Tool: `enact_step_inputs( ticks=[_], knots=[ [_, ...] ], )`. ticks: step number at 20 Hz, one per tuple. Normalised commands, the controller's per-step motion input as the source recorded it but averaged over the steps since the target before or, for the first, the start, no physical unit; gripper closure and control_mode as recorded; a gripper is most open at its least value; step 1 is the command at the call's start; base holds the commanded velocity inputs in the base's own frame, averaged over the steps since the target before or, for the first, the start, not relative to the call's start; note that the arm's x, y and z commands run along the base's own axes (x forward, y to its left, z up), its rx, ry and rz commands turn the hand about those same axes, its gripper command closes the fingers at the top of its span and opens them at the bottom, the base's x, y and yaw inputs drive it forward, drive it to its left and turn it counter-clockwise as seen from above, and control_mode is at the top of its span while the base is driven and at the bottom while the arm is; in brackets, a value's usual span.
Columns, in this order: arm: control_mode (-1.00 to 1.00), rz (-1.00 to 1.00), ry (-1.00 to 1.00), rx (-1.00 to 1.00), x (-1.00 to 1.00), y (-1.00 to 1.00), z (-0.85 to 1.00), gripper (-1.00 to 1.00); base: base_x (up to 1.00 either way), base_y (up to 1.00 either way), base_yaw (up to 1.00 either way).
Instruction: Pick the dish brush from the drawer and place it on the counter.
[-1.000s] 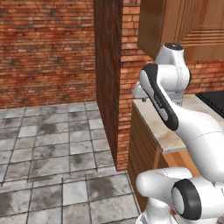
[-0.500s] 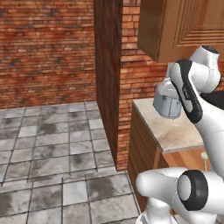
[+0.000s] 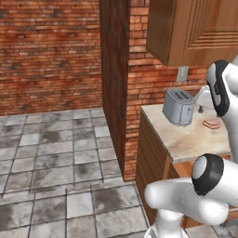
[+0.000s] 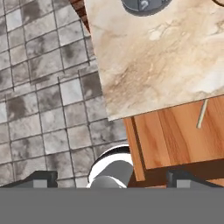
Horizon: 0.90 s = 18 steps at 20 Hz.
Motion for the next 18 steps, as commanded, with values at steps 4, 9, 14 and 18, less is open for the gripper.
enact_step_inputs(
  ticks=[4,9,14,18],
  knots=[
    [-1.0,-0.1,0.11,0.0,-0.39,-0.99,-0.52,-1.0,0.0,0.0,0.0],
    [-1.0,-0.04,0.01,0.0,-0.54,-0.77,-0.63,-1.0,0.0,0.0,0.0],
    [-1.0,0.0,-0.03,0.0,-0.56,-0.37,-0.76,-1.0,0.0,0.0,0.0],
    [-1.0,0.0,-0.06,-0.03,-0.44,-0.16,-0.79,-1.0,0.0,0.0,0.0]
  ],
)
